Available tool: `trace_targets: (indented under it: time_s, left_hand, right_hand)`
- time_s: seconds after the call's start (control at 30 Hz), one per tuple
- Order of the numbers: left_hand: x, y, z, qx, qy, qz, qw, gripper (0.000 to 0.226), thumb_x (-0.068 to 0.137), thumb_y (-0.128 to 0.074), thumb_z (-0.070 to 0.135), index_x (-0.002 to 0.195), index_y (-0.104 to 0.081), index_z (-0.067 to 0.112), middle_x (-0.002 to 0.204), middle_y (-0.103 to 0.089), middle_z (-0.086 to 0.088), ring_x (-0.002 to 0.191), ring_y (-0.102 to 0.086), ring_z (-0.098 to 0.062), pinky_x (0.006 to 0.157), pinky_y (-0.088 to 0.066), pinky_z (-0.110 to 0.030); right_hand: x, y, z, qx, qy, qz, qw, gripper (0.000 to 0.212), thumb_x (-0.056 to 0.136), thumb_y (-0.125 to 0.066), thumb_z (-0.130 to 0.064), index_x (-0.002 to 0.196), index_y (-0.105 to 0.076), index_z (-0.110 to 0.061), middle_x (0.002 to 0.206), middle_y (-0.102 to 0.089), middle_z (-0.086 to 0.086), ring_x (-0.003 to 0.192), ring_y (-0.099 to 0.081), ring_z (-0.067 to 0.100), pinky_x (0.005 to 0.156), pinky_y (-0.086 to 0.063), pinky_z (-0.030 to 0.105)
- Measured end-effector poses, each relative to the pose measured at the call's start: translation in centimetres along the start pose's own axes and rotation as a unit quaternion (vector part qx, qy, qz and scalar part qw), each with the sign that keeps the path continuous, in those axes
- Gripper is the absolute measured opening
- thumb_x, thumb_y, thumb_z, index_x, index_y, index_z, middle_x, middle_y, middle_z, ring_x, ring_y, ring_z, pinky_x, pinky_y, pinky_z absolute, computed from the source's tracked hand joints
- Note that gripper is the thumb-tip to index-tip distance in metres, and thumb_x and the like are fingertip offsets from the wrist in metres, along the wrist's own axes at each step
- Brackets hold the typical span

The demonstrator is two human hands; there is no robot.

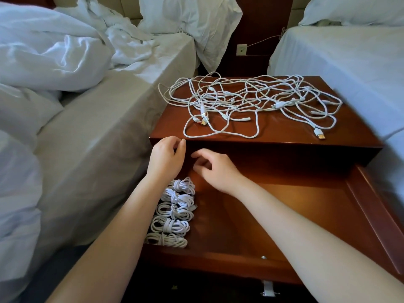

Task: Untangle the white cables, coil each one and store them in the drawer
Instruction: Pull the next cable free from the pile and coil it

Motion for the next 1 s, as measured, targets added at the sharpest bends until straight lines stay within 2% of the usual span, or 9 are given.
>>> trace_targets:
  time_s: [0.2,0.33,0.43,0.53,0.67,0.73,0.83,0.93,1.0]
  left_hand:
    - [2.3,-1.4,6.6,-0.053,-0.067,0.003,0.996,0.023,0.095,-0.053,0.016,0.083,-0.064,0.001,0.076,-0.057,-0.002,0.074,-0.048,-0.016,0.063,-0.027,-0.020]
    - [3.9,-3.9,9.6,-0.089,-0.068,-0.008,0.994,0.025,0.096,-0.051,0.021,0.085,-0.064,0.003,0.080,-0.063,-0.003,0.076,-0.054,-0.017,0.066,-0.038,-0.025]
    - [4.7,-5.9,11.3,-0.102,-0.069,-0.021,0.992,0.018,0.096,-0.051,0.020,0.082,-0.058,0.011,0.070,-0.053,0.008,0.068,-0.048,-0.007,0.060,-0.031,-0.012]
    - [5.5,-8.3,12.1,-0.100,-0.072,-0.042,0.991,0.018,0.096,-0.051,0.019,0.100,-0.066,0.010,0.093,-0.063,0.002,0.088,-0.054,-0.010,0.070,-0.034,-0.014]
    - [6.7,-10.5,12.3,-0.061,-0.078,-0.056,0.994,0.022,0.096,-0.051,0.017,0.111,-0.065,0.008,0.112,-0.062,-0.004,0.094,-0.047,-0.006,0.070,-0.029,0.003]
    - [7.5,-11.4,12.0,-0.048,-0.074,-0.060,0.994,0.023,0.095,-0.052,0.016,0.112,-0.064,0.008,0.116,-0.061,-0.006,0.104,-0.051,-0.013,0.080,-0.030,-0.005]
    - [8.7,-12.5,11.5,-0.027,-0.063,-0.071,0.995,0.025,0.094,-0.053,0.017,0.116,-0.062,0.009,0.123,-0.059,-0.007,0.118,-0.050,-0.022,0.096,-0.039,-0.028]
    - [9.4,-13.3,10.9,-0.012,-0.041,-0.086,0.995,0.033,0.095,-0.052,0.019,0.126,-0.057,0.009,0.127,-0.057,-0.009,0.119,-0.051,-0.024,0.101,-0.043,-0.037]
    - [9.6,-13.7,10.5,-0.014,-0.032,-0.093,0.995,0.035,0.096,-0.050,0.018,0.129,-0.054,0.010,0.128,-0.058,-0.009,0.119,-0.052,-0.023,0.102,-0.043,-0.036]
  right_hand:
    - [0.6,7.4,-1.2,0.051,0.045,0.163,0.984,0.021,0.093,-0.056,-0.012,0.112,-0.065,-0.017,0.098,-0.069,-0.005,0.085,-0.066,0.012,0.082,-0.056,0.037]
    - [0.8,12.2,0.1,0.028,0.039,0.224,0.973,0.021,0.095,-0.055,-0.013,0.112,-0.065,-0.019,0.098,-0.067,-0.007,0.079,-0.061,0.000,0.073,-0.051,0.012]
    - [0.9,15.2,2.4,-0.004,0.024,0.262,0.965,0.019,0.095,-0.055,-0.016,0.111,-0.064,-0.022,0.097,-0.065,-0.010,0.082,-0.059,0.000,0.071,-0.048,0.011]
    - [1.3,17.4,4.7,-0.042,0.013,0.295,0.954,0.018,0.095,-0.055,-0.015,0.109,-0.066,-0.020,0.100,-0.064,-0.011,0.086,-0.059,0.003,0.075,-0.048,0.013]
    - [2.6,19.1,6.5,-0.082,0.012,0.312,0.946,0.020,0.093,-0.053,-0.008,0.107,-0.067,-0.015,0.104,-0.063,-0.004,0.094,-0.056,0.007,0.078,-0.046,0.015]
    - [3.7,19.3,7.1,-0.107,0.021,0.310,0.944,0.022,0.092,-0.053,-0.006,0.108,-0.066,-0.013,0.106,-0.063,-0.002,0.099,-0.055,0.009,0.081,-0.043,0.013]
    - [5.5,19.1,7.6,-0.137,0.034,0.299,0.944,0.023,0.093,-0.053,-0.007,0.112,-0.065,-0.013,0.110,-0.062,-0.002,0.100,-0.054,0.008,0.077,-0.036,0.006]
    - [7.1,18.5,7.3,-0.146,0.055,0.277,0.948,0.027,0.094,-0.053,-0.010,0.120,-0.063,-0.013,0.117,-0.062,0.000,0.107,-0.056,0.013,0.088,-0.047,0.023]
    - [8.1,17.8,7.2,-0.163,0.063,0.241,0.955,0.032,0.095,-0.054,-0.013,0.125,-0.061,-0.014,0.126,-0.060,0.000,0.117,-0.053,0.015,0.098,-0.042,0.027]
Point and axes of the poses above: each hand's wrist, its own x-axis towards the middle knuckle, its own y-axis out of the back of the hand, z = x × y, the point moved 7 cm from there along x, towards the middle knuckle
